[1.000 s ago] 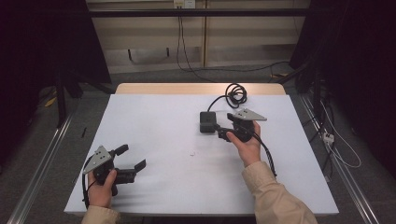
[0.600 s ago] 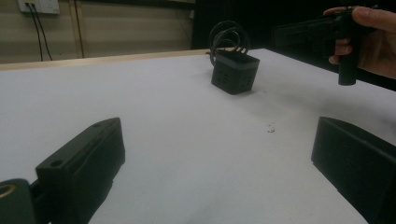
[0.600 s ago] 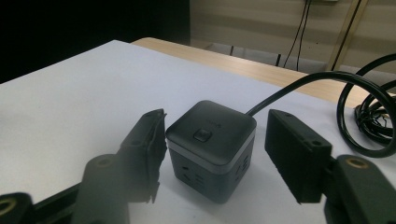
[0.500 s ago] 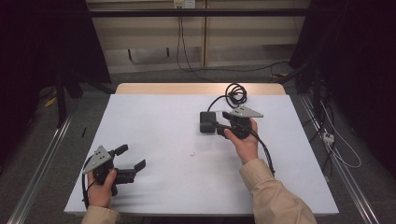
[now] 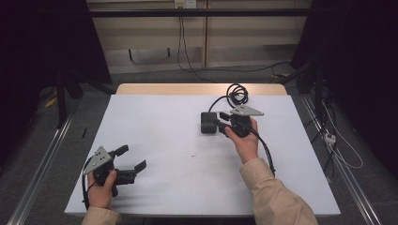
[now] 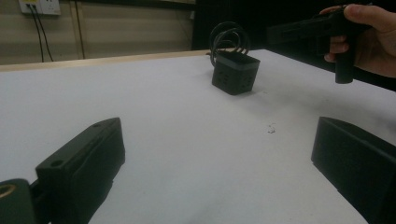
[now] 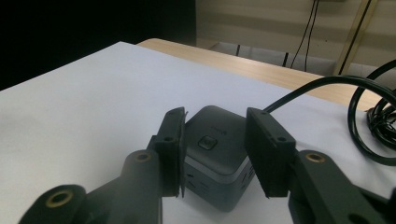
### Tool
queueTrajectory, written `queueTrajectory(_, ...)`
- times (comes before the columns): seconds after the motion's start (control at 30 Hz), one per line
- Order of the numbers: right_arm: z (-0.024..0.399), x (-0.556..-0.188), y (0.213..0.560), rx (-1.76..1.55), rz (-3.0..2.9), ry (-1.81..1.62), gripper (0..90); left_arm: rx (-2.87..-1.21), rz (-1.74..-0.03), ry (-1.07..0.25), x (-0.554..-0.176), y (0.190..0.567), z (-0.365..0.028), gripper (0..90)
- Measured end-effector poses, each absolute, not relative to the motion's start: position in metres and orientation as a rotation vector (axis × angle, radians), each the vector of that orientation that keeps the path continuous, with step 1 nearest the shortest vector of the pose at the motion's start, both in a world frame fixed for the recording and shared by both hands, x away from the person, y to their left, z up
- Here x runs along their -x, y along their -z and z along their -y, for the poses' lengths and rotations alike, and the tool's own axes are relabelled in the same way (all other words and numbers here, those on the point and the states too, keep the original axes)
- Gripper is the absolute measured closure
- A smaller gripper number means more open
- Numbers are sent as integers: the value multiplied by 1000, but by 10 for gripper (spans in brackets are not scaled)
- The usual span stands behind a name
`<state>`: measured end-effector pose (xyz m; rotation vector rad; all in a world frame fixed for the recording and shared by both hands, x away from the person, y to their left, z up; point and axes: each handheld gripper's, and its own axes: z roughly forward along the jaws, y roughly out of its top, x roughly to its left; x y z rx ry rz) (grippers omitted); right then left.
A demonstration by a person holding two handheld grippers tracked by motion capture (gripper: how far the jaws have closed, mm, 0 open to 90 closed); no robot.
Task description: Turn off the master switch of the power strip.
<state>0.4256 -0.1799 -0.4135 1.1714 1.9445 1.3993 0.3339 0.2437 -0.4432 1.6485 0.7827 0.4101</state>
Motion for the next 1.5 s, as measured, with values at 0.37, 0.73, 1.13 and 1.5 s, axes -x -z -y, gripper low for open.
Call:
queueTrajectory(0.37, 181, -429, 415, -1177, -1954, -1391, 650, -1652, -781, -410, -334, 443, -244, 23)
queueTrajectory(0.73, 178, -434, 415, -1170, -1973, -1391, 738, -1652, -781, -410, -334, 443, -245, 23)
queueTrajectory(1.13, 177, -438, 420, -1177, -1999, -1391, 827, -1651, -782, -413, -333, 443, -245, 23)
queueTrajectory(1.5, 174, -443, 419, -1162, -2006, -1388, 858, -1652, -784, -415, -333, 443, -245, 23)
